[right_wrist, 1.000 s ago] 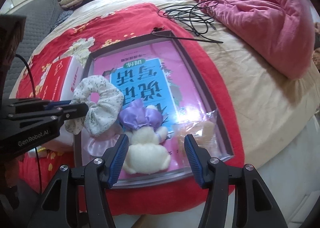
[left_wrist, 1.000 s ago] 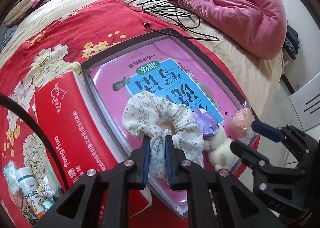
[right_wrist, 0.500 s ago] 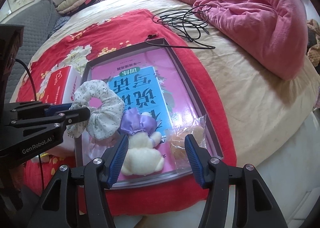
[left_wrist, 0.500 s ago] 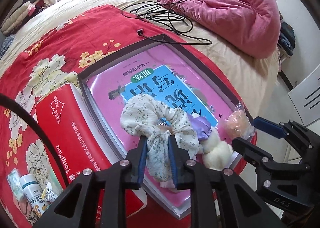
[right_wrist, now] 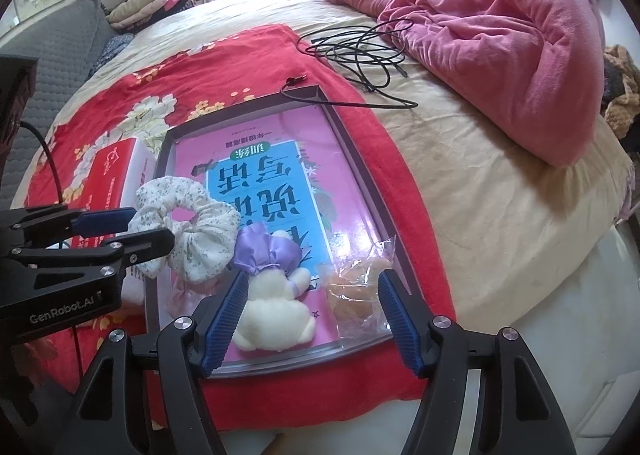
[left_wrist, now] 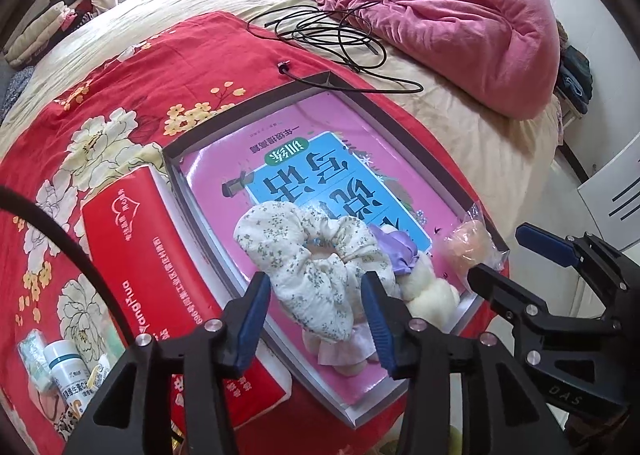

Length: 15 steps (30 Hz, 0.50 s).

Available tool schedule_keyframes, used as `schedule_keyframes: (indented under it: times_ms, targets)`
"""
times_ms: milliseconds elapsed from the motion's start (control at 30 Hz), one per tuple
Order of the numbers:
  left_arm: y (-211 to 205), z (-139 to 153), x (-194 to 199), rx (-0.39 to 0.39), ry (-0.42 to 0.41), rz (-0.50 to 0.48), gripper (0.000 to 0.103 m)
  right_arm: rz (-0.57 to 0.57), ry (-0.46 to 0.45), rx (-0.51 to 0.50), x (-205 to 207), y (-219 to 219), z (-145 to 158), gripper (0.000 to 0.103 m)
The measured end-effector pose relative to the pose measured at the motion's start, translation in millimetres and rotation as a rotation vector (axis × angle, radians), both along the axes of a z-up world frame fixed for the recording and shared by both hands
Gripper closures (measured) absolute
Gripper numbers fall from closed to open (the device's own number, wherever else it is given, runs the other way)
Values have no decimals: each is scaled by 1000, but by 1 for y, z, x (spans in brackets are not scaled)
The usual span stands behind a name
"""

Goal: Organize soft objects
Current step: 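Lower and release the scrunchie with left tool while right tool releases the bunny onto the tray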

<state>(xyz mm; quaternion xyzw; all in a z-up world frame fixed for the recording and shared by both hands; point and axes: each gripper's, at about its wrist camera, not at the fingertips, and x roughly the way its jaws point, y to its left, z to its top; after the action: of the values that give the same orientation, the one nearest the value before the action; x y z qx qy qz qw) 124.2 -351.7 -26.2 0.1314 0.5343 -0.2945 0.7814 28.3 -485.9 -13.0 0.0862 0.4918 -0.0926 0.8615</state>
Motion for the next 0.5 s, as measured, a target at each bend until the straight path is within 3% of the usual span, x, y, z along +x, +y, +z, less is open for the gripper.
schedule_keyframes:
  times_ms: [100,500]
  targets:
    - [3,4,-2,-10,9,4,51,-1,1,-10,0,1,1,28]
    - [16,20,-21,17,-18,21,48,-21,-14,-23,-4,5,11,26]
